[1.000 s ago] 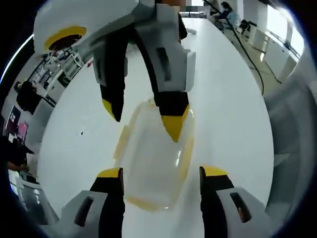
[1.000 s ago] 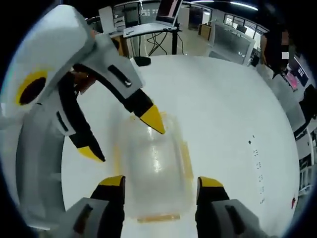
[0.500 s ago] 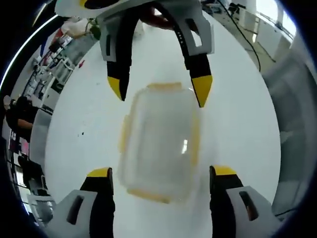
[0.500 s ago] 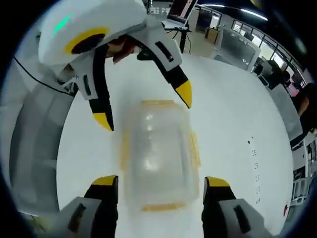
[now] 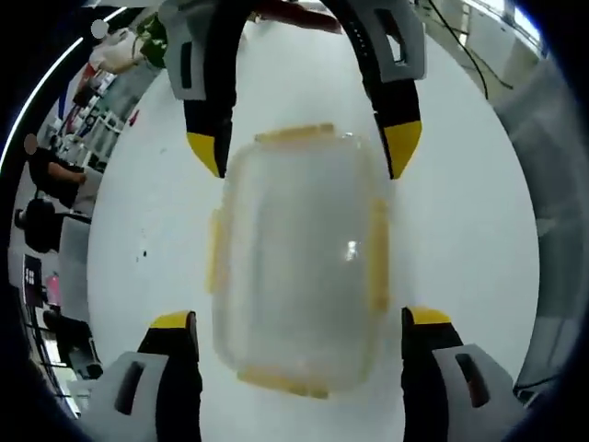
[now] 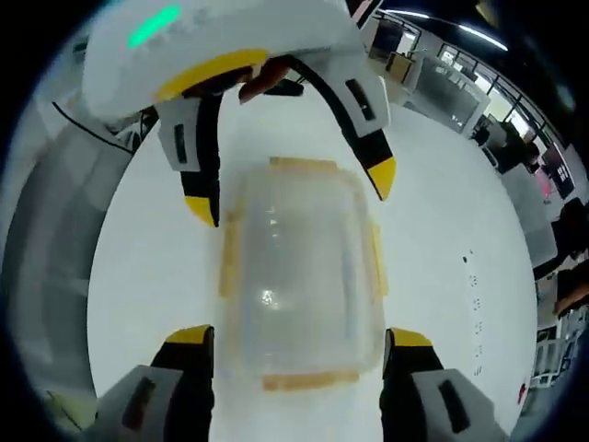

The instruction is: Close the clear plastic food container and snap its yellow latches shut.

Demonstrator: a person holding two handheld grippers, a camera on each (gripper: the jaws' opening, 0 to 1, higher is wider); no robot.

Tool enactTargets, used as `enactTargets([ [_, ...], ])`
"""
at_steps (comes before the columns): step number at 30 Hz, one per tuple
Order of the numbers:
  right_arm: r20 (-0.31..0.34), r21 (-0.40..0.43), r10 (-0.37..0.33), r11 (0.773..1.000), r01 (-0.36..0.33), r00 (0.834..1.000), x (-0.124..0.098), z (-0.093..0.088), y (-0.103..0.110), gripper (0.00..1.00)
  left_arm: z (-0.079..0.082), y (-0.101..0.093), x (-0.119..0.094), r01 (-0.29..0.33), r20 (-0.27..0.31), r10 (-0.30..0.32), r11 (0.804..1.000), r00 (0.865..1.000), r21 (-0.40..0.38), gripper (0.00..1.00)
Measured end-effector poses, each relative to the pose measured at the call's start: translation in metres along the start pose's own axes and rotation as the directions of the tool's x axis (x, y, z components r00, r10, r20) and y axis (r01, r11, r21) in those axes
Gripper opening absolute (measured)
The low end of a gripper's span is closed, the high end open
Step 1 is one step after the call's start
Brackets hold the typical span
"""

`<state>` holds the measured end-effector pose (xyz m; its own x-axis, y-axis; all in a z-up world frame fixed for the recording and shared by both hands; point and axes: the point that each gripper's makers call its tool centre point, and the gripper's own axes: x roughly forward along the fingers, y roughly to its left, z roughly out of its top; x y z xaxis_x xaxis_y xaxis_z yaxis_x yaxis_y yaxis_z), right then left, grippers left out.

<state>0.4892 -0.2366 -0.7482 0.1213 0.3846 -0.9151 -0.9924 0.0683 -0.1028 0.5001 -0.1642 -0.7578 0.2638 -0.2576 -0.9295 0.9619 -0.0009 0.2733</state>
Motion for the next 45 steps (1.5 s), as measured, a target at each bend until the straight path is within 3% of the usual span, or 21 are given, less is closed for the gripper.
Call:
enactTargets([
  [5, 0.001, -0.016, -0.017, 1.0, 0.017, 1.0, 0.001, -0.001, -0.004, 0.71, -0.003, 0.0, 0.006, 0.013, -0.007, -0.013, 1.0, 1.0, 0.002, 0.87],
  [11, 0.01, -0.03, -0.009, 1.0, 0.01, 1.0, 0.001, 0.0, -0.002, 0.7, -0.003, 0.002, 0.005, 0.002, -0.018, -0.001, 1.0, 1.0, 0.007, 0.76],
  [17, 0.018, -0.006, 0.018, 1.0, -0.018, 1.0, 0.005, 0.003, 0.008, 0.71, -0.004, -0.005, 0.004, 0.002, -0.022, -0.001, 0.999, 1.0, 0.037, 0.76],
  [25, 0.019, -0.02, 0.019, 1.0, -0.018, 1.0, 0.007, 0.011, 0.016, 0.71, -0.012, -0.012, -0.002, 0.006, -0.012, -0.006, 1.0, 1.0, 0.014, 0.76],
  [32, 0.022, -0.051, 0.032, 0.998, -0.031, 0.999, 0.012, 0.026, 0.025, 0.71, -0.028, -0.023, -0.01, -0.002, -0.001, 0.002, 0.999, 1.0, -0.034, 0.75],
  [45, 0.045, -0.06, 0.04, 0.997, -0.038, 0.998, 0.025, 0.057, 0.028, 0.71, -0.06, -0.024, -0.017, -0.008, -0.029, 0.007, 0.999, 1.0, -0.041, 0.75],
])
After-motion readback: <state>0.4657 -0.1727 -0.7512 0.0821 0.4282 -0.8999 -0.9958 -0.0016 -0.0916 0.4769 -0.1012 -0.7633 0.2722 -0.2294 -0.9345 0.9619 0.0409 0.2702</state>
